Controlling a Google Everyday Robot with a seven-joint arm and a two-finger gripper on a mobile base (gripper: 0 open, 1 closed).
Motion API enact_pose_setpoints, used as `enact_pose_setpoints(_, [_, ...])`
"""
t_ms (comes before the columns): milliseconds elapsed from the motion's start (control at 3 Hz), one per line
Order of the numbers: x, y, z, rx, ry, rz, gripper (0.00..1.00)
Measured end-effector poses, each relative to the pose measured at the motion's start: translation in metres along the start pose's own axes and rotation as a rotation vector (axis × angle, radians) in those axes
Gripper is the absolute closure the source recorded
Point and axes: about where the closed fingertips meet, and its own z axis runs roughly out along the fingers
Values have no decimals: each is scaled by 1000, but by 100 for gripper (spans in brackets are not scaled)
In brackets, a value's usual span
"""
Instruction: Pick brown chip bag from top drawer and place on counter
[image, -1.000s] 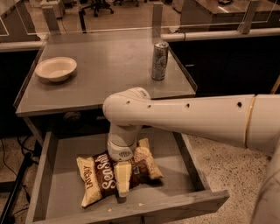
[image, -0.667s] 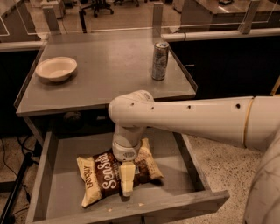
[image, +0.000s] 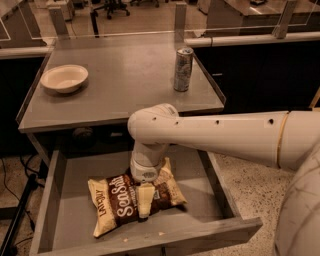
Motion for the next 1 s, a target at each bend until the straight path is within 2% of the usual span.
enact_pose_setpoints(1000, [0,0,0,0,0,0,88])
